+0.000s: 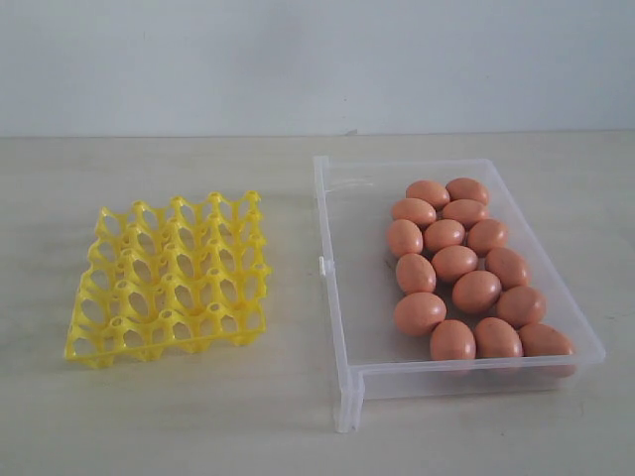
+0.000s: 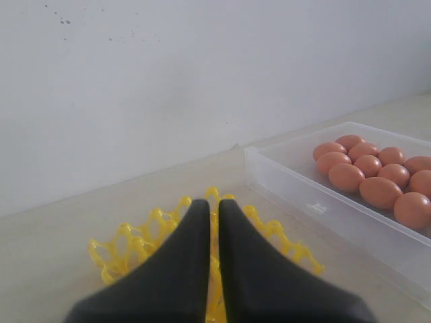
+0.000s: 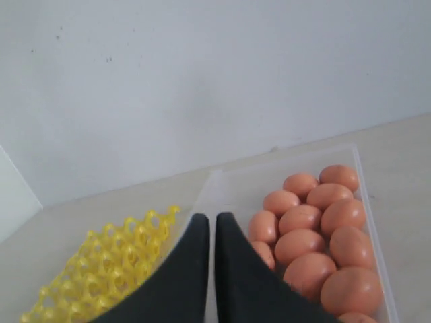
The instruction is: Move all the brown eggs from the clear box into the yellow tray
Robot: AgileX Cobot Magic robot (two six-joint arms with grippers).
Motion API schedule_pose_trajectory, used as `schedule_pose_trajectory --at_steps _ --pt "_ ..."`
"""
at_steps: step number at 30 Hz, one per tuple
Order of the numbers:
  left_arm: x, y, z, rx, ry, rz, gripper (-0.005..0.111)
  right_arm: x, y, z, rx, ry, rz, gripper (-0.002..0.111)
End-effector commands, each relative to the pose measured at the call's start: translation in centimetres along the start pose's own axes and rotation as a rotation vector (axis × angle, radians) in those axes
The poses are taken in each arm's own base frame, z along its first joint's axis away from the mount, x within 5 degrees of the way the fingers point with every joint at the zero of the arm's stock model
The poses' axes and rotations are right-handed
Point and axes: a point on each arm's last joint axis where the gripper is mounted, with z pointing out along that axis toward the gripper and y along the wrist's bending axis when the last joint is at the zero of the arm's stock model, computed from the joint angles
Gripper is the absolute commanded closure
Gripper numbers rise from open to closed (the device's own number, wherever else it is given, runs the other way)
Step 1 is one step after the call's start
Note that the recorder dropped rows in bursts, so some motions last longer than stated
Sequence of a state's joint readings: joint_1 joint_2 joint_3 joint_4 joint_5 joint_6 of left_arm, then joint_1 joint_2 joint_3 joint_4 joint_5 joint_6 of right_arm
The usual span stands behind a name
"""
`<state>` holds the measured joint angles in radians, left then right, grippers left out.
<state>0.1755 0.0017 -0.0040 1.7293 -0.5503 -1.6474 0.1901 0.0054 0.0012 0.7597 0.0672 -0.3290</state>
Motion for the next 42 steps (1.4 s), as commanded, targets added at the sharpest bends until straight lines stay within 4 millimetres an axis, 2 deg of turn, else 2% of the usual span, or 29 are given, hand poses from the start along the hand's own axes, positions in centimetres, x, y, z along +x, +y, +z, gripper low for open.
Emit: schedule_pose_trajectory --at_steps 1,5,9,18,22,24,26,27,28,29,30,31,32,34,36,37,38,40,42 --pt "0.1 0.0 0.0 -0.005 -0.005 -0.02 0.103 -1.0 -0.3 -0.1 0.024 -0.108 0.063 0.109" --pt "-0.6 -0.1 0.0 0.012 -0.073 -0.134 0.103 -1.5 -0.4 -0.2 0.029 -0.172 0.223 0.109" --pt "-1.8 -0.5 -0.2 0.089 -0.196 -0.334 0.103 -2.0 -0.6 -0.3 0.037 -0.225 0.26 0.109" --pt "-2.3 -0.8 -0.4 0.141 -0.25 -0.397 0.103 -3.1 -1.0 -0.7 0.062 -0.363 0.241 0.109" --pt "-2.3 -0.8 -0.3 0.141 -0.245 -0.381 0.103 -4.4 -0.6 -1.2 0.046 -0.503 0.096 0.109" --pt "-2.3 -0.9 -0.4 0.142 -0.248 -0.343 0.103 -7.8 1.6 -2.3 -0.047 -0.615 -0.018 0.109" --pt "-2.3 -0.8 -0.3 0.133 -0.246 -0.33 0.103 -11.7 4.3 -2.2 -0.084 -0.585 -0.175 0.109" --pt "-2.2 -0.8 -0.3 0.133 -0.241 -0.322 0.103 -13.9 5.6 -1.0 -0.078 -0.503 -0.237 0.109" --pt "-2.2 -0.8 -0.3 0.133 -0.241 -0.322 0.103 -15.0 6.2 0.0 -0.068 -0.446 -0.268 0.109" --pt "-2.2 -0.8 -0.3 0.129 -0.24 -0.322 0.103 -16.5 6.9 2.5 -0.04 -0.321 -0.316 0.109" --pt "-2.2 -0.7 -0.3 0.118 -0.239 -0.32 0.103 -17.3 7.3 4.0 -0.023 -0.255 -0.349 0.109" --pt "-2.1 -0.5 -0.3 0.097 -0.237 -0.315 0.103 -18.7 7.9 6.9 -0.001 -0.144 -0.409 0.109" --pt "-2.0 -0.4 -0.3 0.077 -0.228 -0.309 0.103 -19.1 8.1 10.2 0.02 0.001 -0.456 0.109" --pt "-1.8 -0.3 -0.2 0.066 -0.21 -0.281 0.103 -19.9 8.3 14.9 0.051 0.224 -0.506 0.109" --pt "-1.7 -0.2 -0.2 0.046 -0.2 -0.271 0.103 -19.9 8.0 19.6 0.085 0.412 -0.527 0.109" --pt "-1.7 -0.1 -0.2 0.037 -0.199 -0.272 0.103 -20.1 8.0 21.0 0.094 0.461 -0.534 0.109" --pt "-1.7 0.0 -0.2 0.029 -0.198 -0.273 0.103 -19.6 7.6 23.5 0.113 0.551 -0.542 0.109" --pt "-1.7 0.0 -0.2 0.029 -0.198 -0.273 0.103 -18.4 6.7 26.9 0.158 0.672 -0.533 0.109" --pt "-1.7 0.0 -0.2 0.029 -0.198 -0.273 0.103 -16.8 5.5 28.8 0.203 0.779 -0.525 0.109"
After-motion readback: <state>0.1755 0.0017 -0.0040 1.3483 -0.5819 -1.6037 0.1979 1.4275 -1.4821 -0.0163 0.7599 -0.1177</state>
